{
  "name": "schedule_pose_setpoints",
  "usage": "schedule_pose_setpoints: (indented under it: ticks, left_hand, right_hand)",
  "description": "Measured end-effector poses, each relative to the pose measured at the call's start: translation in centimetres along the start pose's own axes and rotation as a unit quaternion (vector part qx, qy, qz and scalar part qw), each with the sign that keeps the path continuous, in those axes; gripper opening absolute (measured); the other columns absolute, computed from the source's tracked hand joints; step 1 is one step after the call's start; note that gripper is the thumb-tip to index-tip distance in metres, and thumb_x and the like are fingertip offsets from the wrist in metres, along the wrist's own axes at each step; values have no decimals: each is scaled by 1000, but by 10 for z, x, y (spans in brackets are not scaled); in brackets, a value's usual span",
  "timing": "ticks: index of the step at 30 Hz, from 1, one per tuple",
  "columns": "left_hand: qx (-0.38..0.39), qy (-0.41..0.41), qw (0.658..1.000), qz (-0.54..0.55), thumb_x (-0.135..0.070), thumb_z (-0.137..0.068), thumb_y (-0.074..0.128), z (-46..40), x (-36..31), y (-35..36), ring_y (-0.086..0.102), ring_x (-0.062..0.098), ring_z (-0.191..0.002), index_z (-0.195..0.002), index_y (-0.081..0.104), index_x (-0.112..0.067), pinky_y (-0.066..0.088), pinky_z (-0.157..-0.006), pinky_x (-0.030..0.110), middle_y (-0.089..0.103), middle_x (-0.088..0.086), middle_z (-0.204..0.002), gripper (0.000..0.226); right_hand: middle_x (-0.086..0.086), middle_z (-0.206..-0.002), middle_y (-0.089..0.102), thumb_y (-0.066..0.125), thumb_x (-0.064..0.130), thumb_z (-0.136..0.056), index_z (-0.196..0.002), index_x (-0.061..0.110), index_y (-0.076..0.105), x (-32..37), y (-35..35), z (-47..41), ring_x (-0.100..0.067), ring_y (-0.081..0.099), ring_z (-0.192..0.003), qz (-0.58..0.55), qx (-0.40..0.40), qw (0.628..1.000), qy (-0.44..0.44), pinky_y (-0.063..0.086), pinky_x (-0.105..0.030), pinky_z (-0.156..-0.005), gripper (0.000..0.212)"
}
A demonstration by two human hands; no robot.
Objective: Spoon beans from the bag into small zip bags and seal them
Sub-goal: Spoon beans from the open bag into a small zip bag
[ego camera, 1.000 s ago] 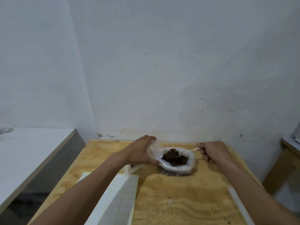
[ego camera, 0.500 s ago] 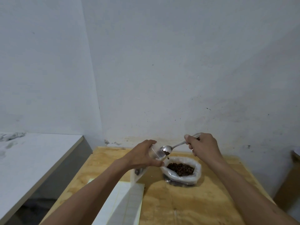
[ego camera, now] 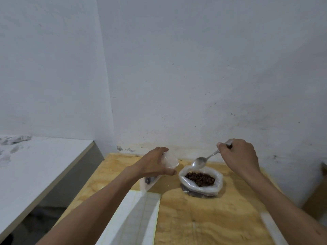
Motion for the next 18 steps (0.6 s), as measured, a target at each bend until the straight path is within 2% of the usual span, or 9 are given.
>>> schedule_pose_setpoints:
  ticks: [4,6,9,12,15,18]
  left_hand:
    - [30,27,998,-55,-52,-70,86,0,-11,16,51,20,-126,-153,36,-15,46,-102,34,49,-1,-141,103]
    - [36,39,996,-67,-52,-70,85,-1,-15,25,51,21,-126,-153,36,-15,46,-102,36,49,0,-142,103]
    - [38,51,995,-82,-56,-70,83,-5,-19,33,48,21,-129,-153,35,-15,45,-104,37,47,1,-145,104]
    - [33,61,993,-99,-60,-70,82,-6,-23,35,47,23,-131,-154,34,-15,42,-107,37,46,3,-147,106]
    - [27,62,993,-96,-59,-71,83,-6,-22,33,47,23,-132,-154,34,-15,41,-107,37,46,3,-148,105]
    - [20,55,996,-67,-54,-73,83,-4,-19,26,48,22,-131,-154,34,-16,43,-105,36,46,2,-148,102]
  right_hand:
    - [-10,-55,61,58,31,-94,-68,2,65,-27,12,10,-30,62,-56,103,14,994,24,37,-28,-48,39]
    - [-11,-53,60,58,32,-94,-64,2,63,-37,22,16,-29,60,-52,96,21,994,48,36,-28,-47,43]
    - [-6,-44,48,61,28,-94,-52,7,51,-48,41,25,-27,49,-43,13,50,993,104,30,-28,-47,48]
    - [-10,-53,67,67,24,-92,-56,1,68,-56,55,32,-30,61,-50,-117,83,968,204,40,-29,-53,42]
    - [-6,-51,64,71,18,-89,-58,4,70,-65,58,31,-24,57,-45,-185,94,941,268,40,-29,-51,34]
    - [-2,-49,60,71,16,-89,-66,0,71,-68,48,27,-21,51,-41,-204,96,931,286,37,-29,-48,28]
Point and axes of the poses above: each hand's wrist, its own z-axis away from the middle knuckle, its own y-axis out of the palm, x = y × z, the point moved 4 cm from there along -z, towards the middle knuckle
